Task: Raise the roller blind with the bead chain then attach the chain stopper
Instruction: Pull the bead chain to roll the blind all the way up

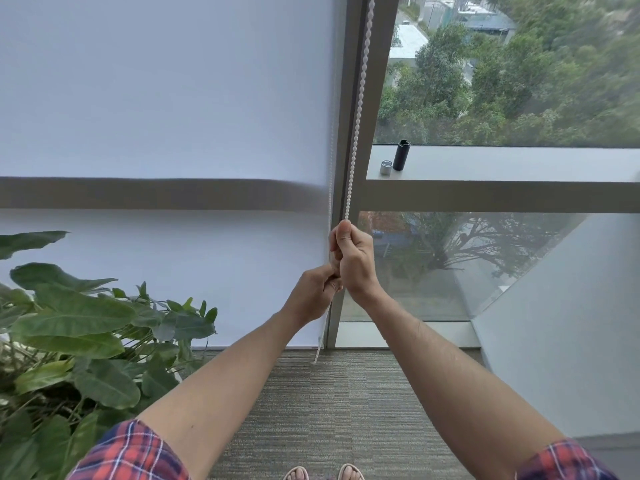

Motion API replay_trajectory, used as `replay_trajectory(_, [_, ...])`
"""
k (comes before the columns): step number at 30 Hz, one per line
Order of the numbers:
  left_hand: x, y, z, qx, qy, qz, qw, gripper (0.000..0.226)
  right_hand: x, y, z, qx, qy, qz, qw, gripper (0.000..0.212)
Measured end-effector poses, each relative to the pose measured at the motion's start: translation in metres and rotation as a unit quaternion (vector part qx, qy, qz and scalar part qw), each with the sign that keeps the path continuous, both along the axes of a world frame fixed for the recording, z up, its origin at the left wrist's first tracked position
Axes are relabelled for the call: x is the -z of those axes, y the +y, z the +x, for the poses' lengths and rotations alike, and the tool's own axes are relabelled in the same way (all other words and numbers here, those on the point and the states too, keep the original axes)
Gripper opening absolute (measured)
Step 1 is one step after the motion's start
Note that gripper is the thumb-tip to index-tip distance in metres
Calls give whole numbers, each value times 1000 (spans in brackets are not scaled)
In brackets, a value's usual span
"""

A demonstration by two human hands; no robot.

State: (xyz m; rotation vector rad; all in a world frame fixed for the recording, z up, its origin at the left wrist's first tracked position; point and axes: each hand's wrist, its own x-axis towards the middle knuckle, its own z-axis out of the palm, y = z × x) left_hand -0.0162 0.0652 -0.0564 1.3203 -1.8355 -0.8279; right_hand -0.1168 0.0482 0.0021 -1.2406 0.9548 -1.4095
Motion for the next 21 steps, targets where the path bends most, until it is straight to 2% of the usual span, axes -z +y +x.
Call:
replay_trajectory(3, [14,11,2,9,-11,37,999,30,17,10,-1,-10,-8,30,999,48])
replay_trajectory(7, [20,18,7,7,-3,63,998,45,26,18,1,-20,-24,55,998,49])
replay_trajectory(9, [15,17,11,17,-16,74,997,46,26,21,2,-29,-37,67,997,50])
replay_trajectory(11, [6,12,19,41,-40,83,995,40,26,22,2,-39,-60,77,994,50])
replay_trajectory(14, [-14,1,35,92,-97,128,983,14,25,26,-1,-52,-83,81,992,49])
replay_trajectory(16, [-36,-9,42,88,-116,133,980,19,26,28,-3,-63,-97,90,989,49])
replay_trajectory(17, [-50,-13,44,62,-76,124,987,22,26,29,-4,-65,-103,96,988,49])
replay_trajectory(19, [-88,-16,40,12,132,124,983,20,26,32,-4,-64,-105,104,987,50])
replay_trajectory(21, [-122,-16,33,55,330,132,933,27,26,35,-1,-64,-97,107,987,50])
